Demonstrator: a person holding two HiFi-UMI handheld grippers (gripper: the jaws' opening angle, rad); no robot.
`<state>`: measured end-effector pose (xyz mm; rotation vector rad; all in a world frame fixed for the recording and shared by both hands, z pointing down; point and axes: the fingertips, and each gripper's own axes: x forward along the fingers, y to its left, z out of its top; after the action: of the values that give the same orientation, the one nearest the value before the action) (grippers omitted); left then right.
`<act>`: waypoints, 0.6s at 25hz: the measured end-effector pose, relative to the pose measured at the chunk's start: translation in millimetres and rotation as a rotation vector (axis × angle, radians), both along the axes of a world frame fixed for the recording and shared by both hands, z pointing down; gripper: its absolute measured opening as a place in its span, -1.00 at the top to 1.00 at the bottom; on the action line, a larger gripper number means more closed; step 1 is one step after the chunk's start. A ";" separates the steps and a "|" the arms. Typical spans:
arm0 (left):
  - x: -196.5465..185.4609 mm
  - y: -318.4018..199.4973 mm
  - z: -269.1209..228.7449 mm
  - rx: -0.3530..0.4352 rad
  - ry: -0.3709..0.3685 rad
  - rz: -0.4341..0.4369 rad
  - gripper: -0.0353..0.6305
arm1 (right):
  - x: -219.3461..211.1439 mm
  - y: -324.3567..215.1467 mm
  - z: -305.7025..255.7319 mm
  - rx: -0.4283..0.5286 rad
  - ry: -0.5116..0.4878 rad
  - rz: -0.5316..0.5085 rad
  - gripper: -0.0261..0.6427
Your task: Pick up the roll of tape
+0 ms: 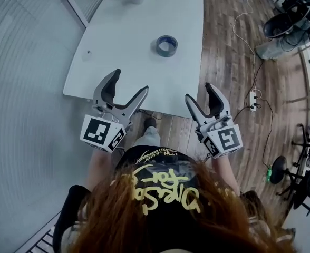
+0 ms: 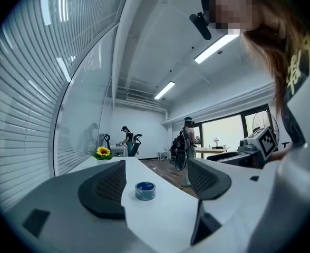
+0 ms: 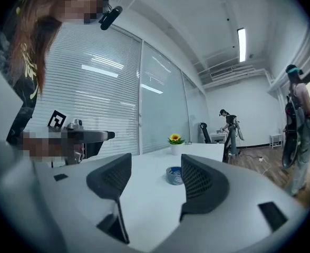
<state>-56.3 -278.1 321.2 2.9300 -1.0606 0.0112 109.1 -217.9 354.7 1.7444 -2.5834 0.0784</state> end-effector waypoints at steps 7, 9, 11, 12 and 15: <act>14.4 -73.4 19.5 -0.030 -0.013 0.060 -0.18 | 3.7 -72.5 12.9 -0.017 0.011 0.035 0.09; 17.8 -90.6 22.1 -0.034 -0.022 0.077 -0.18 | 5.5 -89.7 14.2 -0.020 0.010 0.043 0.09; 20.0 -106.1 24.6 -0.042 -0.024 0.088 -0.18 | 7.5 -105.2 13.9 -0.018 0.003 0.054 0.09; 21.2 -113.2 26.2 -0.046 -0.024 0.092 -0.18 | 8.7 -112.2 13.9 -0.018 0.001 0.060 0.09; 25.8 -132.8 32.6 -0.058 -0.026 0.102 -0.18 | 11.2 -131.1 18.1 -0.024 0.003 0.072 0.09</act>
<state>-30.5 -410.9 353.8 2.9355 -0.8973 0.0815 120.3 -349.0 372.7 1.8273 -2.5070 0.1084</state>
